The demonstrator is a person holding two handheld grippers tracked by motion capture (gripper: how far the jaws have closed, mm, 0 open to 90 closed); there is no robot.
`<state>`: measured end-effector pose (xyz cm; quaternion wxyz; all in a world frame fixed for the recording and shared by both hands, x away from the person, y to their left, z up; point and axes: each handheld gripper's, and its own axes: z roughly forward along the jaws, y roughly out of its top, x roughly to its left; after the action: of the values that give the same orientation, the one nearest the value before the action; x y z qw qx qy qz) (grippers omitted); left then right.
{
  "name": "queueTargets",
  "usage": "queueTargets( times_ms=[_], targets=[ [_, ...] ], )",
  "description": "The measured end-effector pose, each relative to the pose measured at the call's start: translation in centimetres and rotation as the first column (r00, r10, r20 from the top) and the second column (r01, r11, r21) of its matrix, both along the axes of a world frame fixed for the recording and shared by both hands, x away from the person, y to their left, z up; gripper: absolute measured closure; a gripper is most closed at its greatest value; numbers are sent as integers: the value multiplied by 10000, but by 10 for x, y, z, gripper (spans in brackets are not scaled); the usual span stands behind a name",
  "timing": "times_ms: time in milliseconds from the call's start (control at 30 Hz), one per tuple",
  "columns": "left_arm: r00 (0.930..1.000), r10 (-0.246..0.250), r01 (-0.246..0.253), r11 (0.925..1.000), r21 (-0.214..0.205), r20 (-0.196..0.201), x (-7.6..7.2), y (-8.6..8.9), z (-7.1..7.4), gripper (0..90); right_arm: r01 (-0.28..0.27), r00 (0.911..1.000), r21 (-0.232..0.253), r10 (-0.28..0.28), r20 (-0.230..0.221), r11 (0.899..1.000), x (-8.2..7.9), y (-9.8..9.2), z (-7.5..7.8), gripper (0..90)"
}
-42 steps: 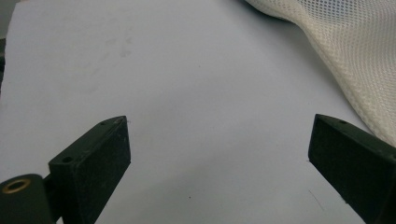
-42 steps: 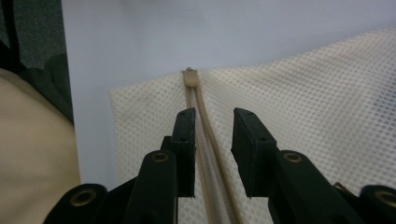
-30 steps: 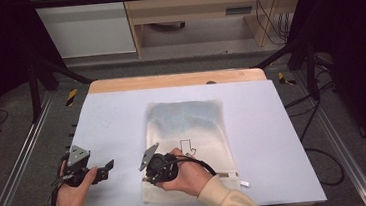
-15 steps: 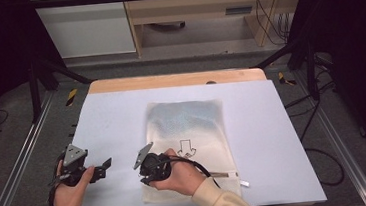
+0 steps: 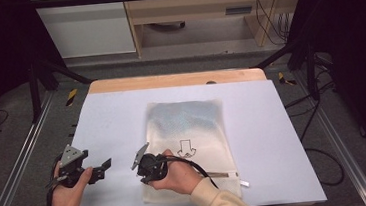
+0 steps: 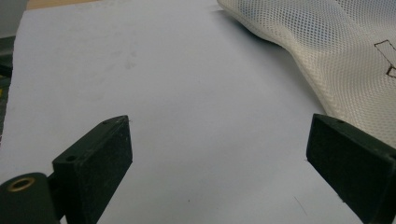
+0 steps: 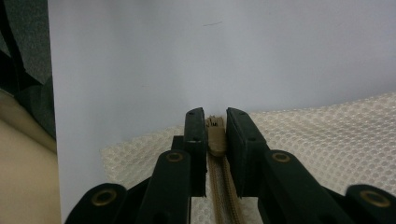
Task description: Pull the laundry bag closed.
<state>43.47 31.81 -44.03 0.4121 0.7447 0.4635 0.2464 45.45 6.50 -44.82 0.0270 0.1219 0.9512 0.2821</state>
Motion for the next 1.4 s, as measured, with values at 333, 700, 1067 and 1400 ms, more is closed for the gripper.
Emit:
queueTargets(
  times_ms=[333, 700, 1067, 1400],
  targets=[
    [9999, -25, 25, 10000, 14, -153, -5, -1, 2, 67, -82, 9999, 265, 80, 72, 9996, 0, -6, 9, 815],
    [9966, -712, 704, 9973, -204, -414, -24, -11, 4, 64, -153, 9999, 601, 153, 5, 9981, 2, -12, 19, 815],
    [9825, -1765, 1743, 9839, -397, -589, -38, -32, 6, 59, -224, 9997, 720, 223, 32, 9972, 4, -13, 16, 815],
    [9617, -2636, 2623, 9646, -269, -752, -42, -57, 3, 70, -244, 9997, 722, 242, 30, 9971, 4, -14, 15, 815]
  ],
)
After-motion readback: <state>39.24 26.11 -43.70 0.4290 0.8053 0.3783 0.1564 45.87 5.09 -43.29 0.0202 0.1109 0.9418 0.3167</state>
